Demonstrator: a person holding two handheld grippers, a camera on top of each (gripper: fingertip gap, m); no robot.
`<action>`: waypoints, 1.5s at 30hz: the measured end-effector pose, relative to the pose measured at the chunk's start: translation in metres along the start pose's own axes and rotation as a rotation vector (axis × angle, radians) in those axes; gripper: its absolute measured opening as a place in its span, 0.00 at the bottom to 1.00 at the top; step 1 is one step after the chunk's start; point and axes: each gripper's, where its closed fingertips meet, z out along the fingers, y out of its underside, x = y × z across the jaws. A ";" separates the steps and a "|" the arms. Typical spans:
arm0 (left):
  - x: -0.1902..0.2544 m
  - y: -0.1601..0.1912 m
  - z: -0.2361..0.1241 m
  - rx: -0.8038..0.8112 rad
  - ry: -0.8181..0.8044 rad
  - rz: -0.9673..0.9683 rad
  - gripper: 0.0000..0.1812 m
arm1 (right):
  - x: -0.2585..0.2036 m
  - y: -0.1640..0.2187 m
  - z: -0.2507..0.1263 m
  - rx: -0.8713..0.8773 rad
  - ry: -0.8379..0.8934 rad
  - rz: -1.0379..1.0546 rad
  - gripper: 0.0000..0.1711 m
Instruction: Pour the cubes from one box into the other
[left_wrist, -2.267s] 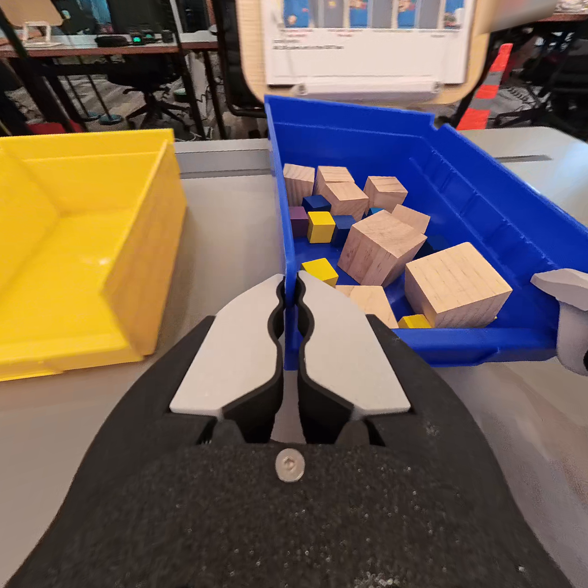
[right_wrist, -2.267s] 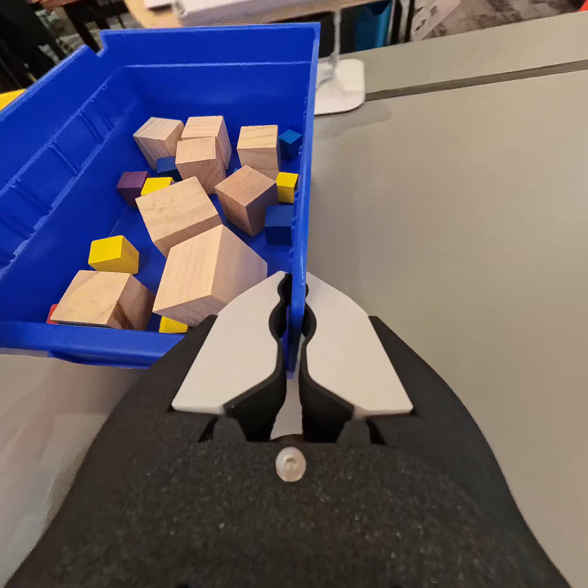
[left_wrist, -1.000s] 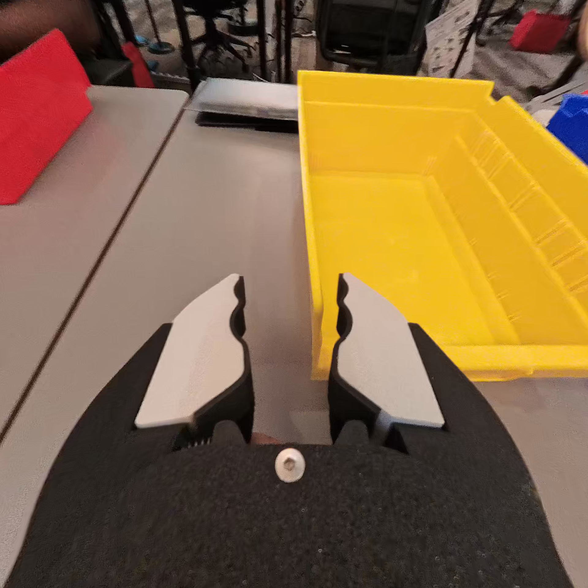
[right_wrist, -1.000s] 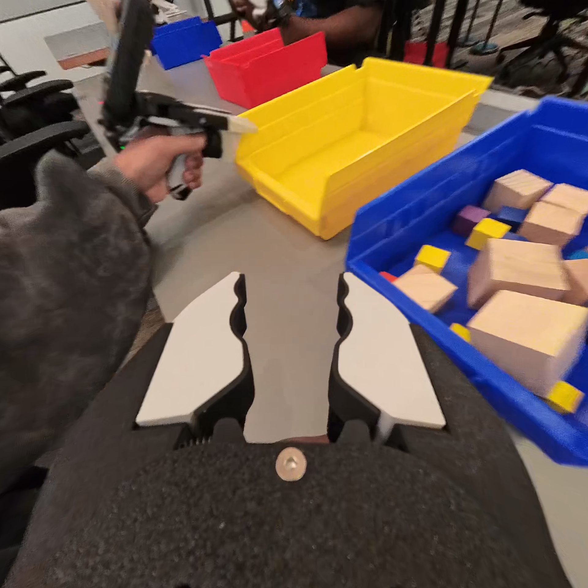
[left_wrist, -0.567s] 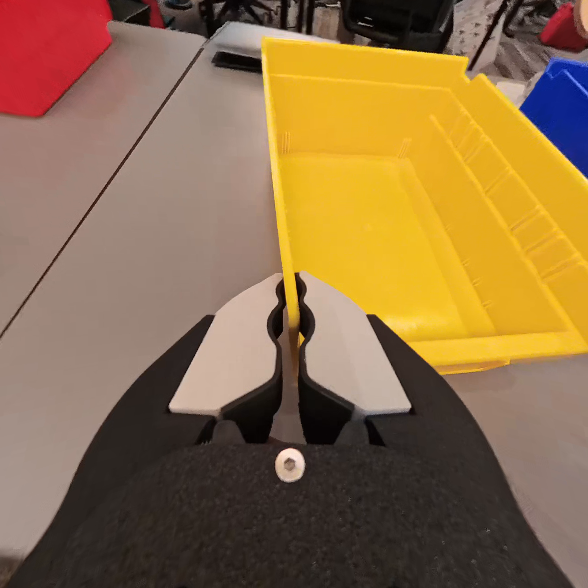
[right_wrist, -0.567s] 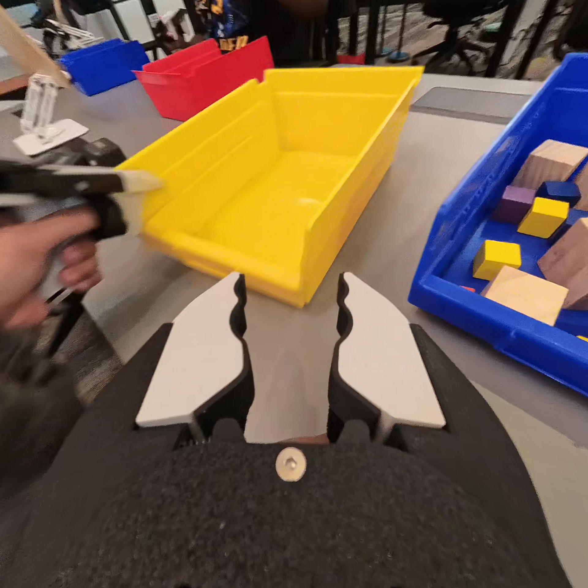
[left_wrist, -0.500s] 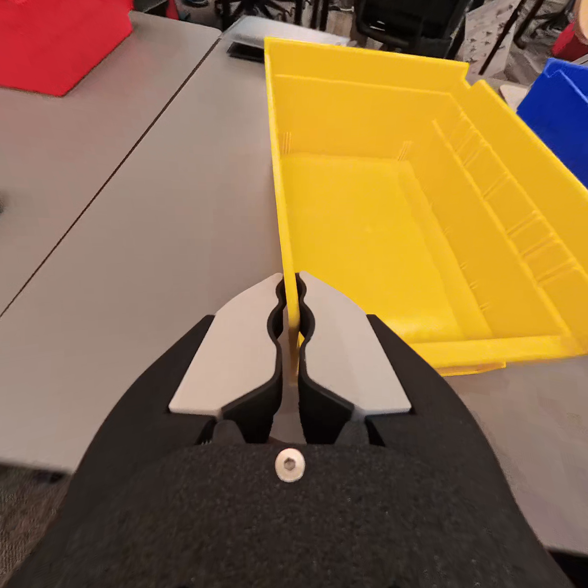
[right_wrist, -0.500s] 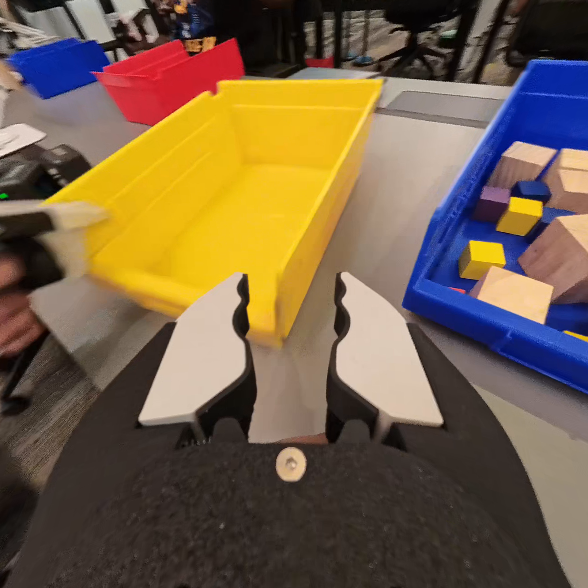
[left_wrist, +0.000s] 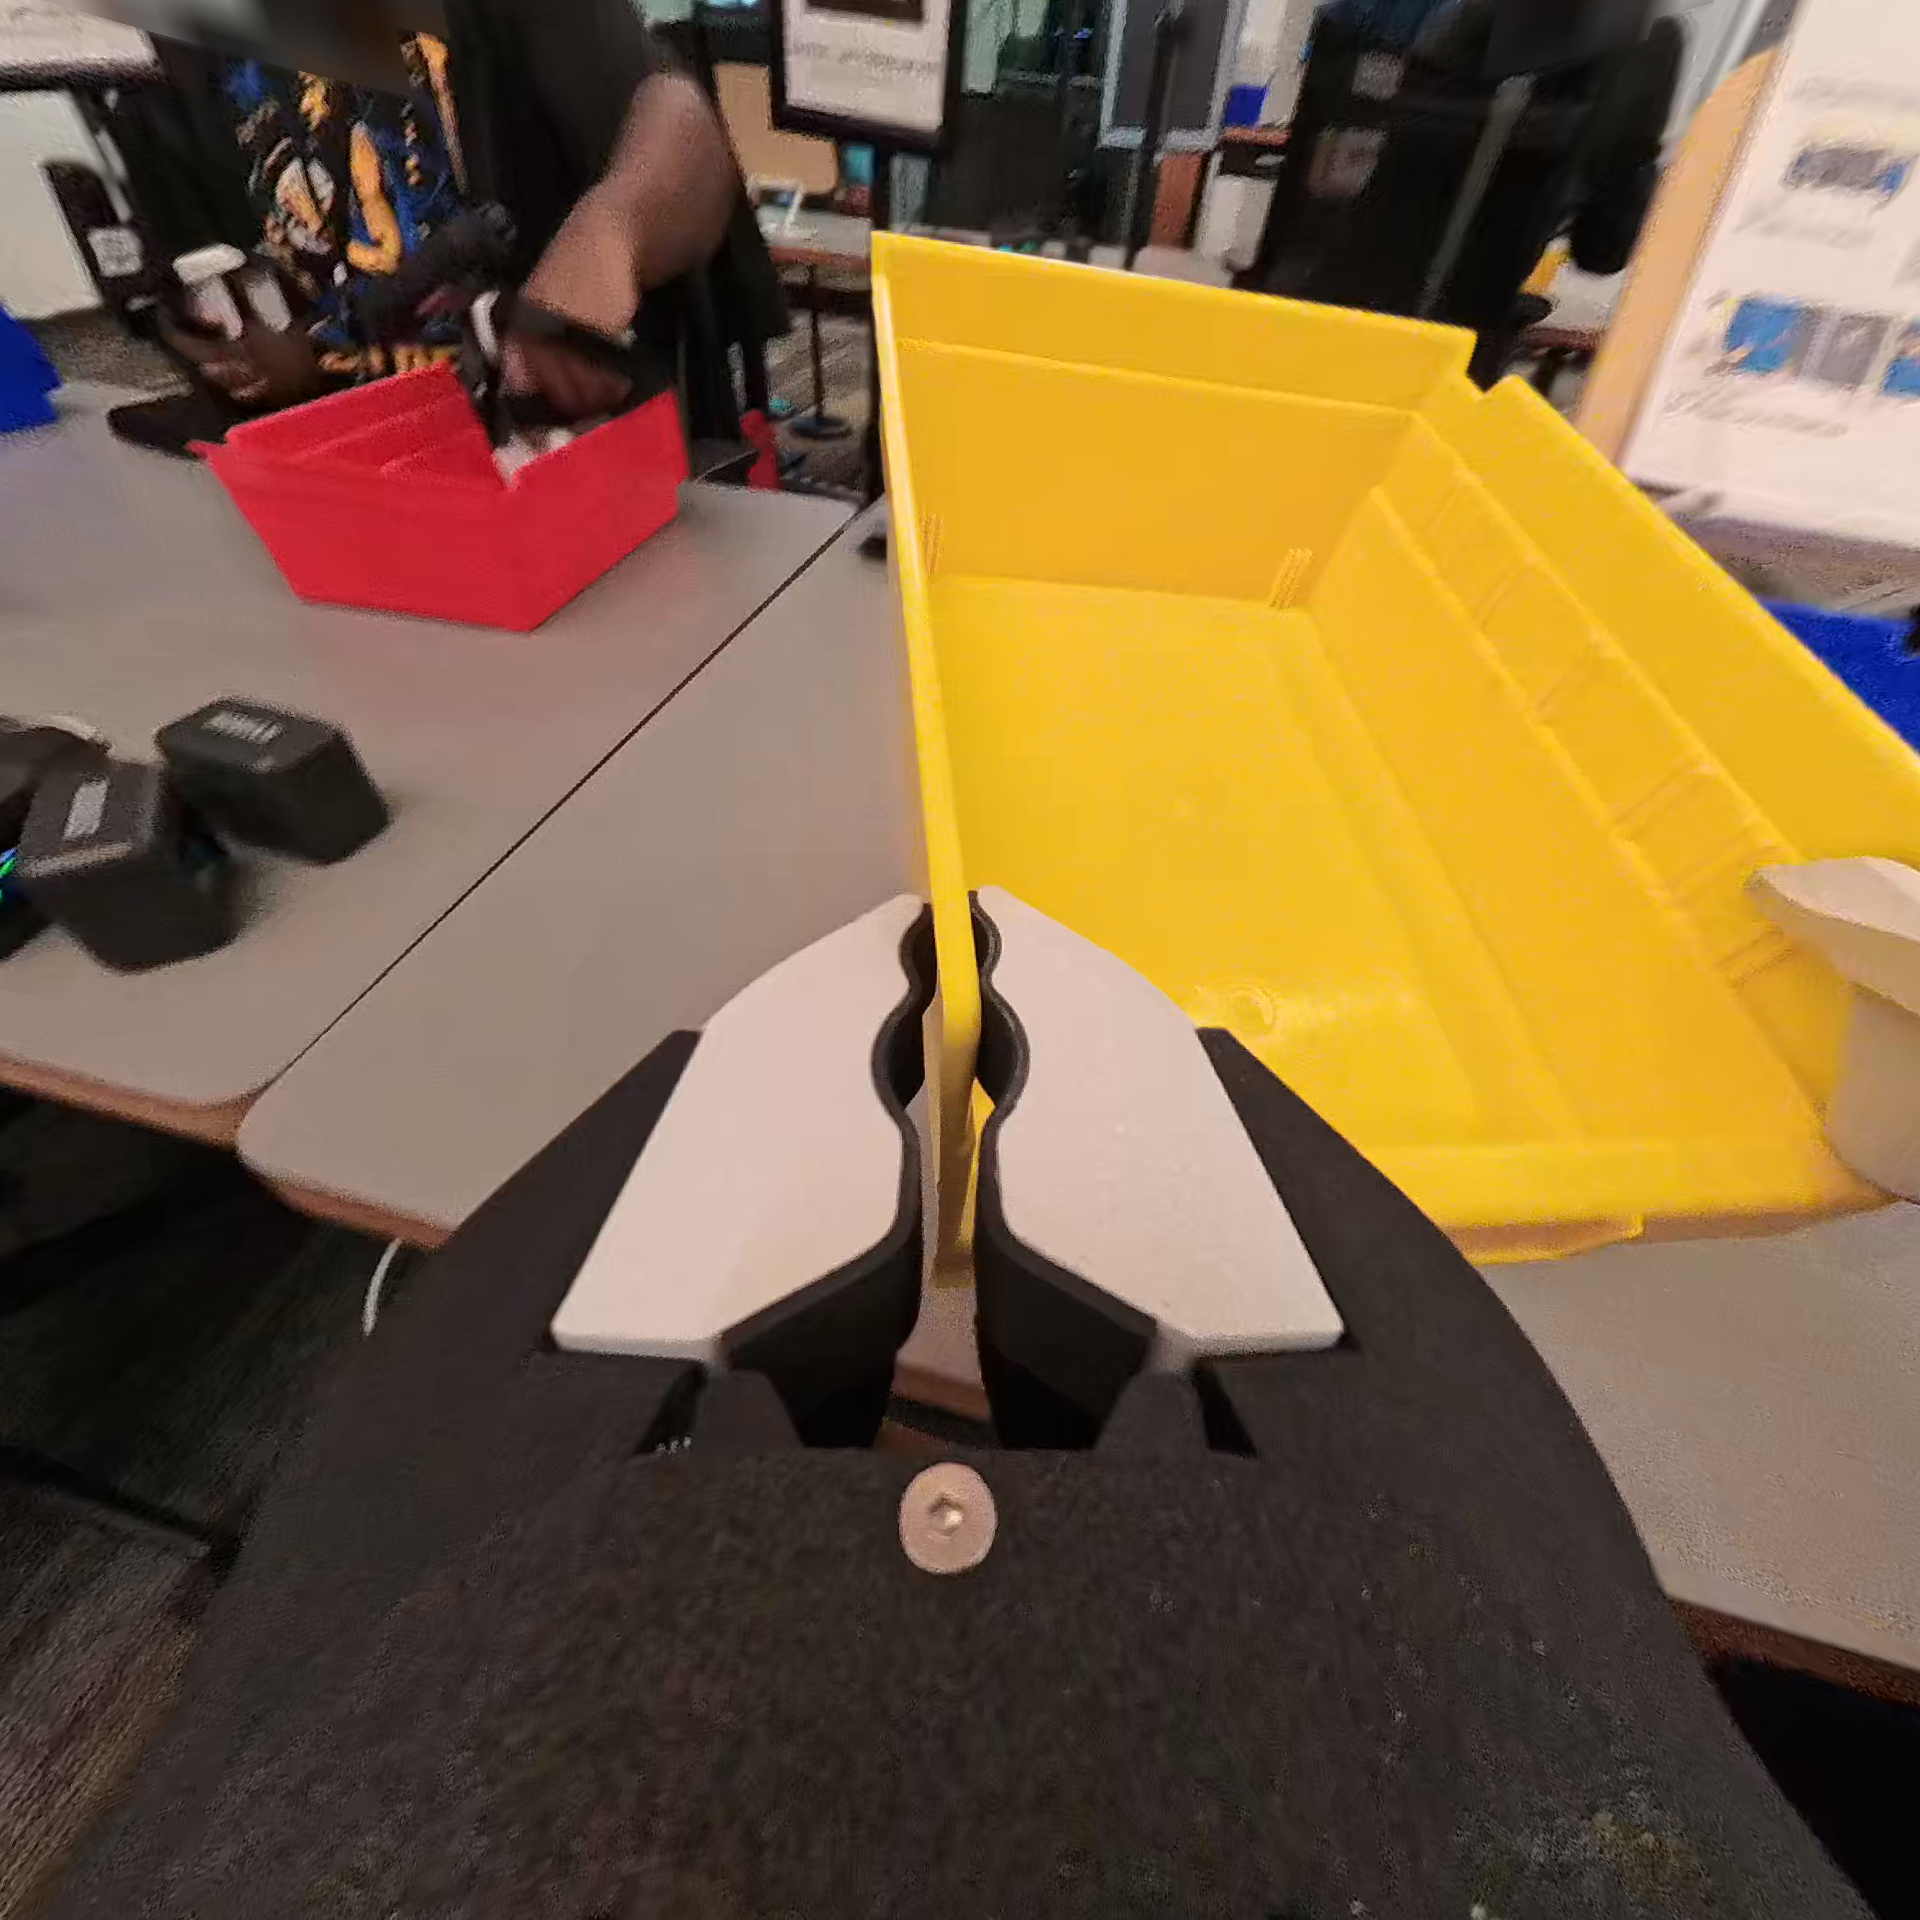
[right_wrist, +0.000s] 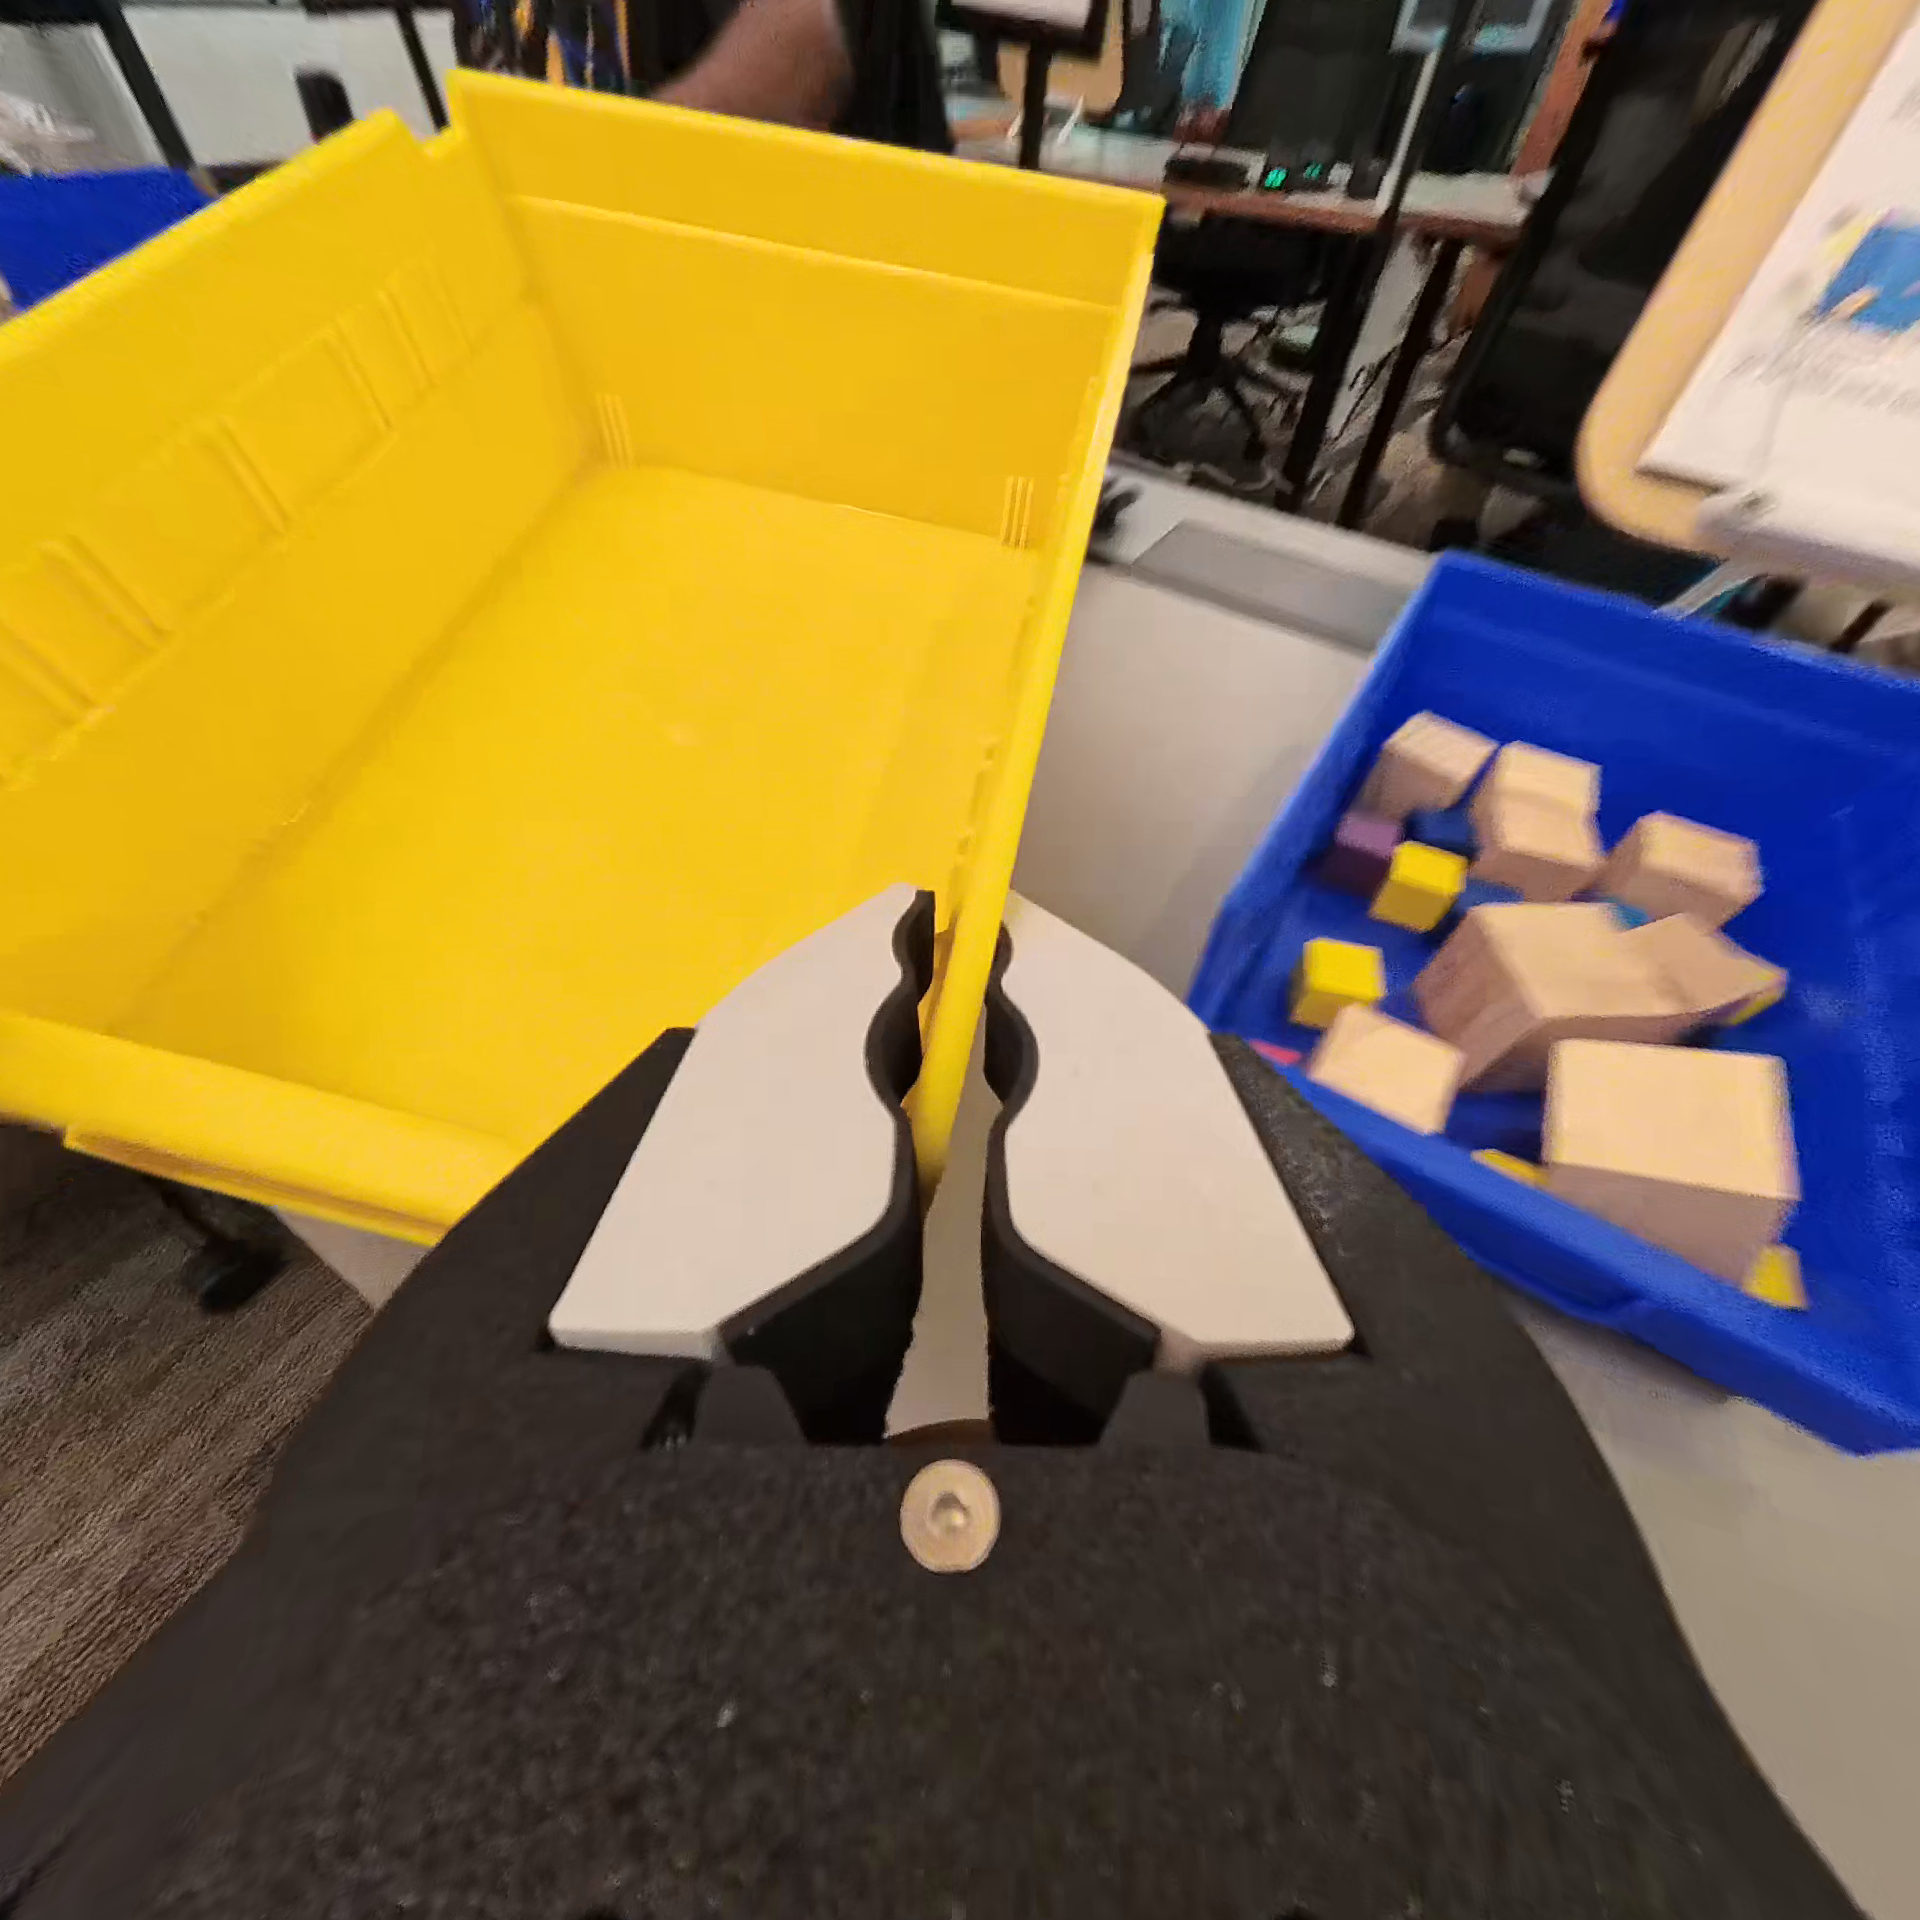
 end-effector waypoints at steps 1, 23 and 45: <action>0.015 -0.012 0.001 0.015 0.025 0.013 0.02 | 0.015 -0.012 -0.008 0.012 0.020 -0.006 0.04; 0.575 0.053 0.068 -0.088 0.499 0.132 0.02 | 0.531 0.103 -0.199 -0.117 0.537 0.158 0.03; 0.602 0.086 0.065 -0.195 0.790 0.129 0.28 | 0.601 0.130 -0.231 -0.029 0.539 0.250 0.26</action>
